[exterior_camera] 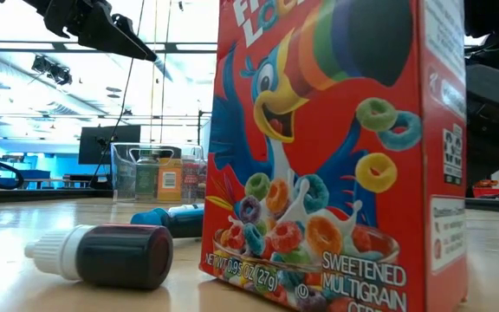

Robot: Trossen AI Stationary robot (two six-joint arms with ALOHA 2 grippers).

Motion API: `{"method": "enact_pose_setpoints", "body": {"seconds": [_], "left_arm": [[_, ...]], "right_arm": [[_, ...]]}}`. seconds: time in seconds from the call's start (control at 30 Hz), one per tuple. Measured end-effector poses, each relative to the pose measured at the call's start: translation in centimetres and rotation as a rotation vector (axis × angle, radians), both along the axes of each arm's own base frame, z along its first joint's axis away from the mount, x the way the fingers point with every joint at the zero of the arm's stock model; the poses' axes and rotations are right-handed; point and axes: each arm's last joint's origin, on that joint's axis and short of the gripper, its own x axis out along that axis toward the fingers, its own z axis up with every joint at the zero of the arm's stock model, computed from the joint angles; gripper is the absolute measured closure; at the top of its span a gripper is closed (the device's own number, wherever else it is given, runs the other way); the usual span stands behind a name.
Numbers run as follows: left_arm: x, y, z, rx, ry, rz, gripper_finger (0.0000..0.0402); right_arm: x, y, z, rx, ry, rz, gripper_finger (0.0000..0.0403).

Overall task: Pick & Place Kitchen Items
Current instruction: Put the right black food coloring bottle into the black bin

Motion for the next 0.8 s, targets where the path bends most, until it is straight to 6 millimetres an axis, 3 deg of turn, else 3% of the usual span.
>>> {"method": "enact_pose_setpoints", "body": {"seconds": [0.17, 0.33, 0.8], "left_arm": [[0.3, -0.6, 1.5, -0.247, -0.185, -0.114, 0.0138], [0.7, -0.7, 2.4, -0.302, -0.293, -0.140, 0.0138], [0.7, -0.6, 2.7, -0.299, -0.329, -0.132, 0.0138]], "right_arm": [[0.0, -0.1, 0.0, -0.021, -0.009, -0.017, 0.0274], [-0.1, -0.2, 0.0, -0.035, -0.002, -0.014, 0.0348], [0.2, -0.4, 0.5, -0.165, -0.063, 0.034, 0.0336]]}}
